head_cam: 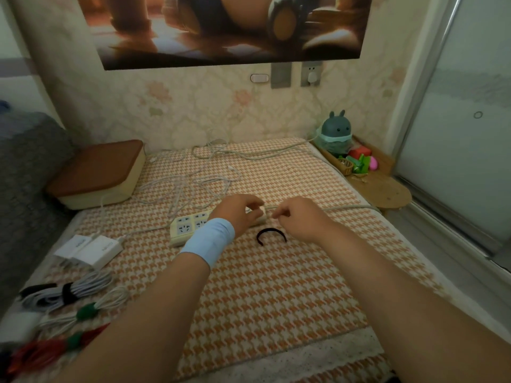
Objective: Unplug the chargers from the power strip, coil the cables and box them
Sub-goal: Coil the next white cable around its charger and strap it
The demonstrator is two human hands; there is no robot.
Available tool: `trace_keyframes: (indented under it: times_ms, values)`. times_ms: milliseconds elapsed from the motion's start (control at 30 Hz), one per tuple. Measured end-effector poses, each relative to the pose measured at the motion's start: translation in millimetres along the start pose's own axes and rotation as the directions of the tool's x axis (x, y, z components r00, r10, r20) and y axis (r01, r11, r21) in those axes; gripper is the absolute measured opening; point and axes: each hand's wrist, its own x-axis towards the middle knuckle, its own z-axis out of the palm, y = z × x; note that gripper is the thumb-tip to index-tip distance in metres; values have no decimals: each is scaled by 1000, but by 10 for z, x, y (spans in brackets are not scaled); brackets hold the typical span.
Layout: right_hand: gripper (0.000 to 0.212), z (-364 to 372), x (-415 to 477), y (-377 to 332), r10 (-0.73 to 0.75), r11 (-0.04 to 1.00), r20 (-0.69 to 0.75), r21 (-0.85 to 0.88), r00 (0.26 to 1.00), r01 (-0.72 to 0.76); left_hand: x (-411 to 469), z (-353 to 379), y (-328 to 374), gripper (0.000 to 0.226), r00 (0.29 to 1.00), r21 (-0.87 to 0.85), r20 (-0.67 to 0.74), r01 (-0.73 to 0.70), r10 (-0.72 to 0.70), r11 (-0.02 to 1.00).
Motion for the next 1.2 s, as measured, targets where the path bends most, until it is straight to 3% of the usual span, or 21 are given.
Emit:
trace_keyframes:
  times_ms: [200, 300, 433, 500, 600, 667, 733, 800, 867, 967, 1067, 1200]
  values:
    - [25, 162, 144, -884, -189, 978, -65, 75, 980, 194, -469, -503, -562, 19, 959, 88, -283, 36, -10, 995]
    - [27, 424, 194, -1384, -284, 957, -4, 64, 959, 284, -743, -829, -991, 15, 900, 43, -410, 180, -147, 983]
    - [33, 944, 257, -1952, -407, 914, 84, 40, 910, 405, -1035, -1113, -1675, 21, 836, 109, -310, 504, -453, 857]
    - [37, 1237, 309, -2172, -442, 894, 153, -8, 884, 449, -1147, -1126, -1915, 26, 807, 170, -228, 584, -545, 794]
    - [41, 1581, 427, -2361, -435, 870, 265, -124, 861, 478, -1194, -1094, -2133, 34, 832, 306, -126, 550, -540, 777]
    - [54, 1743, 506, -2382, -375, 831, 353, -282, 857, 480, -1197, -1091, -2217, 42, 848, 378, -102, 517, -521, 768]
    - [71, 1860, 559, -2342, -270, 730, 406, -505, 873, 461, -1189, -1097, -2274, 46, 858, 420, -97, 494, -504, 761]
    - [73, 1921, 592, -2309, -203, 646, 389, -637, 899, 421, -1185, -1109, -2291, 45, 878, 449, -106, 461, -467, 765]
    - [67, 1920, 627, -2296, -205, 619, 348, -678, 915, 397, -1181, -1129, -2294, 43, 901, 423, -106, 424, -422, 800]
    - [49, 1813, 649, -2302, -236, 545, 332, -733, 913, 407, -1192, -1179, -2271, 43, 923, 232, -94, 384, -372, 894]
    - [29, 1673, 637, -2283, -340, 602, 253, -682, 906, 417, -1238, -1276, -2153, 40, 947, 96, -122, 308, -296, 947]
    - [15, 1400, 601, -2247, -500, 785, -36, -440, 865, 435, -1321, -1483, -1796, 39, 953, -11, -169, 253, -251, 967]
